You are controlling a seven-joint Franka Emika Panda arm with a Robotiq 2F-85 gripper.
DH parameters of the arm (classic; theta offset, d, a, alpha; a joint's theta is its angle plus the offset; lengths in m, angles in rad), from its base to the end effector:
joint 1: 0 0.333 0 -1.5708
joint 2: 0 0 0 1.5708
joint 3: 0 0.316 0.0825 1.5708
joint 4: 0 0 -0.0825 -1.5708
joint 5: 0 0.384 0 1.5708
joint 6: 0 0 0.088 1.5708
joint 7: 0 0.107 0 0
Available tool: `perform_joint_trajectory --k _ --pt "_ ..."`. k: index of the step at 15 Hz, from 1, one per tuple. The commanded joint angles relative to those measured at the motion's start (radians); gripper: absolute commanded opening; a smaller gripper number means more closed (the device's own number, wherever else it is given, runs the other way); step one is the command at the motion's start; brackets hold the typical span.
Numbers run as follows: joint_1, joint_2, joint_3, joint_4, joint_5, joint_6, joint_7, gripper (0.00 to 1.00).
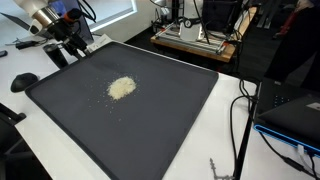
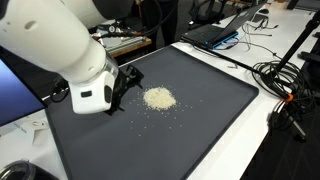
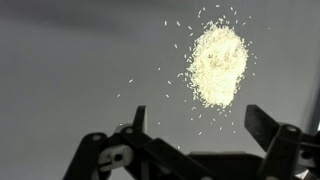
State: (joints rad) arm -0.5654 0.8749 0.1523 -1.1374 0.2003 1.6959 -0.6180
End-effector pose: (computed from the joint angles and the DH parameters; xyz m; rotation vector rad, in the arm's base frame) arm 0.6635 -0.3042 0.2623 -2.7071 -0.1524 0.1496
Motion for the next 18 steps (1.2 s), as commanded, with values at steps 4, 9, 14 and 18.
perform_joint_trajectory --k 4,9,14,18 --pt "-0.067 -0.223 0.022 -0.374 0.132 0.170 -0.060 1.00" --pt "-0.018 -0.357 -0.053 -0.597 0.282 0.329 -0.106 1.00" --pt "0.020 -0.495 -0.094 -0.841 0.390 0.490 -0.173 1.00" --pt "0.065 -0.614 -0.131 -1.050 0.544 0.622 -0.220 1.00"
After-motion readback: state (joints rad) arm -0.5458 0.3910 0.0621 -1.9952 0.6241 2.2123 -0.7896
